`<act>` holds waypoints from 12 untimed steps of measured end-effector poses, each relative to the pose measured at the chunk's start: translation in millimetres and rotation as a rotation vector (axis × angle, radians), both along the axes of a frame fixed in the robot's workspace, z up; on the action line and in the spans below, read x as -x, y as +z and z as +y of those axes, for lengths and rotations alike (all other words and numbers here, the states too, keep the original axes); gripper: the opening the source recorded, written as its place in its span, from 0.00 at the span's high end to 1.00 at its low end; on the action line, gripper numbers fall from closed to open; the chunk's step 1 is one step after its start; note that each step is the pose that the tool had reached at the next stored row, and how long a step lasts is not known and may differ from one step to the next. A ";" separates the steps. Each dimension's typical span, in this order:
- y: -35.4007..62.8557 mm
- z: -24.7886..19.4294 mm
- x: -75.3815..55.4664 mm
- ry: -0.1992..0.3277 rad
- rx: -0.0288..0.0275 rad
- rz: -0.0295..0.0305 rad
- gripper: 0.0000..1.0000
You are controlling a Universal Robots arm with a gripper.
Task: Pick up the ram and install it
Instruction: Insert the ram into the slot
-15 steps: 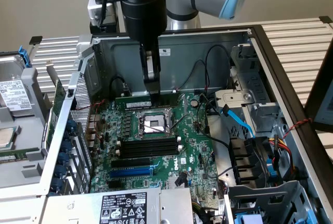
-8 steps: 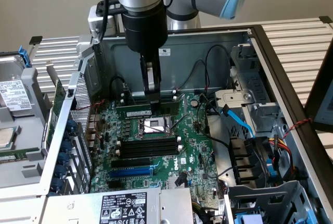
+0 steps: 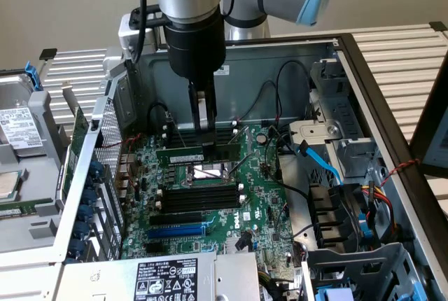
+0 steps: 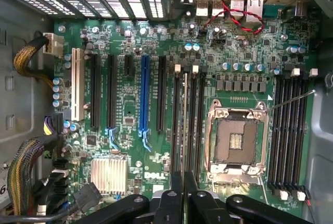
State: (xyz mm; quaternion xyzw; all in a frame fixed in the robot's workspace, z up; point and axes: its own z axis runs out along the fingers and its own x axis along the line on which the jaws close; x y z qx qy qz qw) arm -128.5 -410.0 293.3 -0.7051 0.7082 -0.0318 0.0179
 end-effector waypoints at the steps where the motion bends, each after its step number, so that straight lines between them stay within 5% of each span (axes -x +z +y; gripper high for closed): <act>1: -1.7 0.0 0.0 0.000 0.0000 0.0014 0.87; 6: -5.4 0.0 0.0 0.000 0.0035 0.0226 0.87; 12: -11.2 0.0 -0.1 0.001 0.0181 0.0242 0.87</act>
